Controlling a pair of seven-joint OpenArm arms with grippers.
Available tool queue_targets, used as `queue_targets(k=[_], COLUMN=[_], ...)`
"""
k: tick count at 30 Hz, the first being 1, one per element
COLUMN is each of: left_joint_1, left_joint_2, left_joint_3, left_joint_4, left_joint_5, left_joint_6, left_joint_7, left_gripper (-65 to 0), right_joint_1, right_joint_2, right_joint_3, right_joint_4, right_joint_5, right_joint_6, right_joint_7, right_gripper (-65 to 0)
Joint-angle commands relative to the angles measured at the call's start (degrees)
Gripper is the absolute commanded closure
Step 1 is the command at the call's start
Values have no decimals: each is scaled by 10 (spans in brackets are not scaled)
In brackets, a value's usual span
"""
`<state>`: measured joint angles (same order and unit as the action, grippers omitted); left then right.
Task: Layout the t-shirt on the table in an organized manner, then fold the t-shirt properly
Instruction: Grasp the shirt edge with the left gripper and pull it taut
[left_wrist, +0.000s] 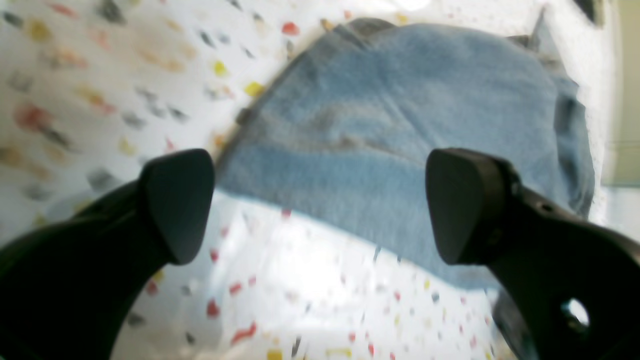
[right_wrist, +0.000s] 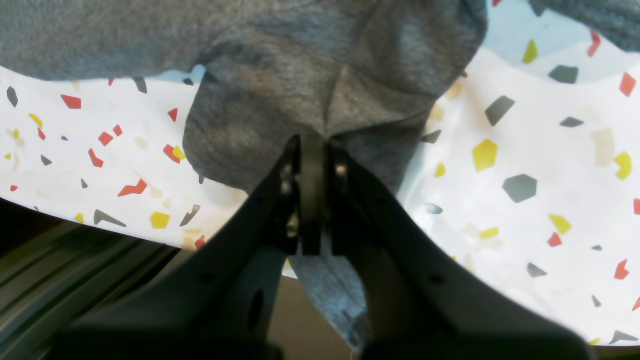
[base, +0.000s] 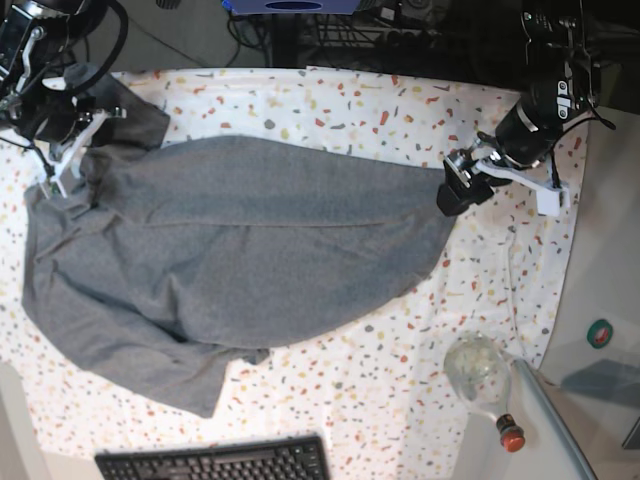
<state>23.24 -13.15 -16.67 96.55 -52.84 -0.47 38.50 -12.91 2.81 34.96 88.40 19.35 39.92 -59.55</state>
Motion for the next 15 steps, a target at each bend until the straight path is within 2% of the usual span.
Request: queue_targets(k=[1,4,9,15], left_joint_1=[-3,-22,-43,-93], left_joint_2=[1,17,18,39], left_joint_3=[-16,-41,-45,-13], left_joint_4=[-21,-89,-130,-149], left_joint_5=[-9,-8,-7,64], left_joint_6=[-14,-48,-51,-51], left_joint_7=[-7,-5,-7,-4], left_gripper=[-645,-645,-645,-645], right_joint_1=[4,4,4,3], right_joint_2=[8,8,8,8], right_joint_3=[1,1,1,1], right_joint_4=[8,8,8,8], right_joint_5=[7,7,7,7], right_joint_6=[1,1,1,1], right_joint_7=[6,8,8,9], right_gripper=[0,0,0,0])
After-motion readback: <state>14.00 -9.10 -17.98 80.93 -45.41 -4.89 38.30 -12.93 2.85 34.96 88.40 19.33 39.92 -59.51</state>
